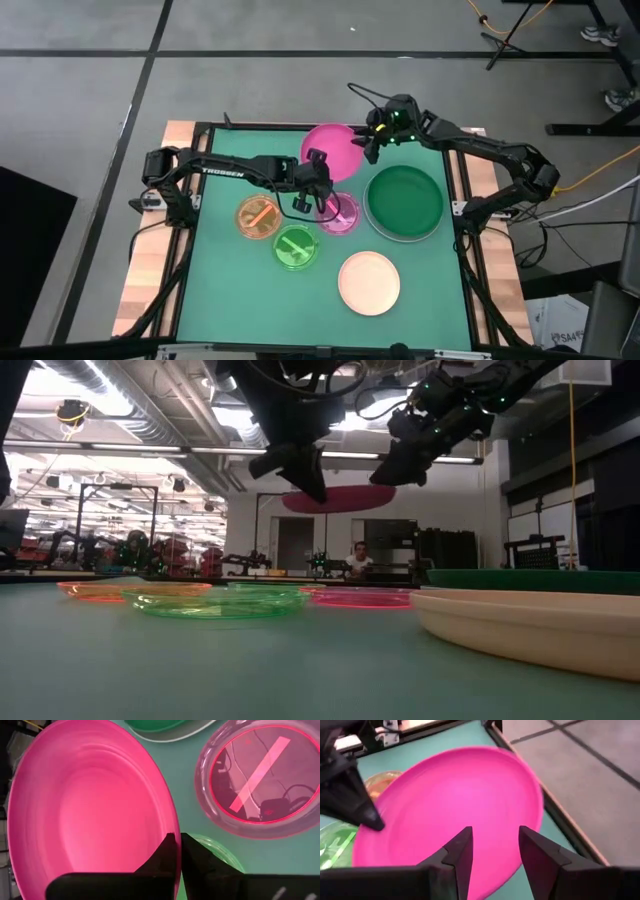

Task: Stack plastic plates
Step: Stack the pink plate on top of the green plate

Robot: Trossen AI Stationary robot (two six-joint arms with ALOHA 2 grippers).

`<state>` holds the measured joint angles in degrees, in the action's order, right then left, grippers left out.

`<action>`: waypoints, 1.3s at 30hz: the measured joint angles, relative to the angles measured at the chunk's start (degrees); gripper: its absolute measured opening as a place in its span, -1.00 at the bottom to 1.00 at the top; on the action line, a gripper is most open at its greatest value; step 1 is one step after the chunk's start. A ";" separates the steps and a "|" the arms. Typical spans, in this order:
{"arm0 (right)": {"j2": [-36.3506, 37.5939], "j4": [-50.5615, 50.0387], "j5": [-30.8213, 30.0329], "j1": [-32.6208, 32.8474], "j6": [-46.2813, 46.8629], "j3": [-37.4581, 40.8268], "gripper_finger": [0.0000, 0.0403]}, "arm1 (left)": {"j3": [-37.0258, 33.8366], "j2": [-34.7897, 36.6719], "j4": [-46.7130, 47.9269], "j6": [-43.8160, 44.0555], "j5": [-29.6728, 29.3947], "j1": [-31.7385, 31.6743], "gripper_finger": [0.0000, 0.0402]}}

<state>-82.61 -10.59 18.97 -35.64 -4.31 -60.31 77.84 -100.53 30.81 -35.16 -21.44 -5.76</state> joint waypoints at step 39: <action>0.00 -5.21 -7.68 0.00 -0.55 0.00 -0.27 | 0.00 0.02 -1.63 0.09 0.19 0.33 -0.98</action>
<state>-82.61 -15.80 11.29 -35.64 -4.86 -60.31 77.84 -100.51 29.19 -35.07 -21.26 -5.43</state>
